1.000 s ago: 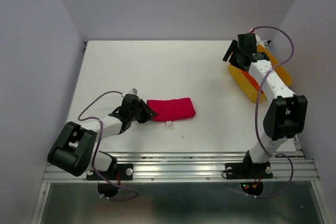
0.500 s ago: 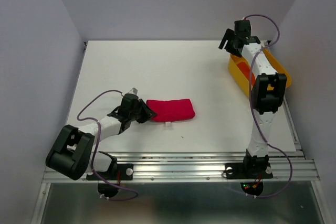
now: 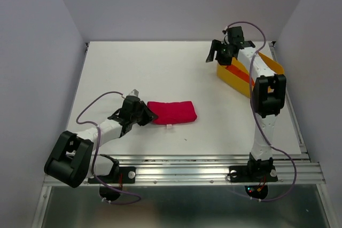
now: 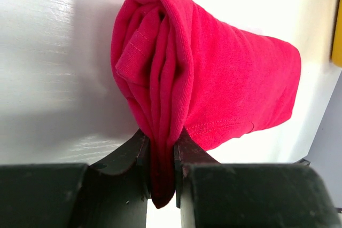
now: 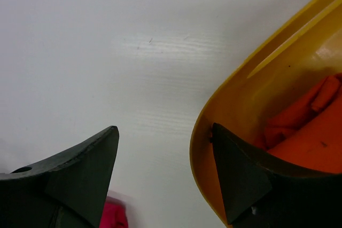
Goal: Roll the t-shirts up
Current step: Move the bin to the center of the board, then pick up the T-shirt from the center of the board.
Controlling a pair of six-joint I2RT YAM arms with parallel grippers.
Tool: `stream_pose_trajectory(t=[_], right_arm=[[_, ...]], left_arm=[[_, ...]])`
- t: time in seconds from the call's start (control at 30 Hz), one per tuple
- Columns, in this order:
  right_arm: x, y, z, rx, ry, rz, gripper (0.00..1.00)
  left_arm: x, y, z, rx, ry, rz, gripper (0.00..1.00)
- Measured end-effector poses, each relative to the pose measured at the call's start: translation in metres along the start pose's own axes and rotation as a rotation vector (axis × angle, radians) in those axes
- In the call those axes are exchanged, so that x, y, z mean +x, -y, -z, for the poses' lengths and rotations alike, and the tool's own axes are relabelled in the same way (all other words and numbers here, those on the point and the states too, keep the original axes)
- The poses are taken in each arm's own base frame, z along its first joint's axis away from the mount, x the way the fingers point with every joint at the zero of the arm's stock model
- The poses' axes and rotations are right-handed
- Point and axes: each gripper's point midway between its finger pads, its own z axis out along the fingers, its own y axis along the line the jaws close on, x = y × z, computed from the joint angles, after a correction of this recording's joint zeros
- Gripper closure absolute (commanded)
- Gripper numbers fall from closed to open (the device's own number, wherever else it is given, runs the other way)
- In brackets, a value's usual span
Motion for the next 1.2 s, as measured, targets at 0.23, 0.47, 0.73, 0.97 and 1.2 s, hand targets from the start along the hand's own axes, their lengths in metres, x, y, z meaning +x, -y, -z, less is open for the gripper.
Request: stream_pose_trajectory(t=[0.23, 0.47, 0.73, 0.97, 1.2], right_arm=[[0.068, -0.061, 0.012, -0.115, -0.129, 0.112, 0.24], [0.109, -0.101, 0.036, -0.21, -0.201, 0.198, 0.2], [0.086, -0.085, 0.099, -0.072, -0.026, 0.201, 0.16], [0.08, -0.09, 0.166, -0.101, 0.152, 0.114, 0.21], [0.212, -0.08, 0.131, -0.1, -0.071, -0.061, 0.21]], left_arm=[[0.0, -0.001, 0.0, -0.005, 0.001, -0.002, 1.0], [0.0, -0.003, 0.0, -0.012, 0.0, -0.01, 1.0], [-0.005, 0.003, 0.0, -0.005, 0.003, -0.061, 1.0], [-0.01, 0.009, -0.001, 0.007, 0.005, -0.114, 1.0], [-0.007, 0.007, -0.002, 0.007, -0.014, -0.126, 1.0]])
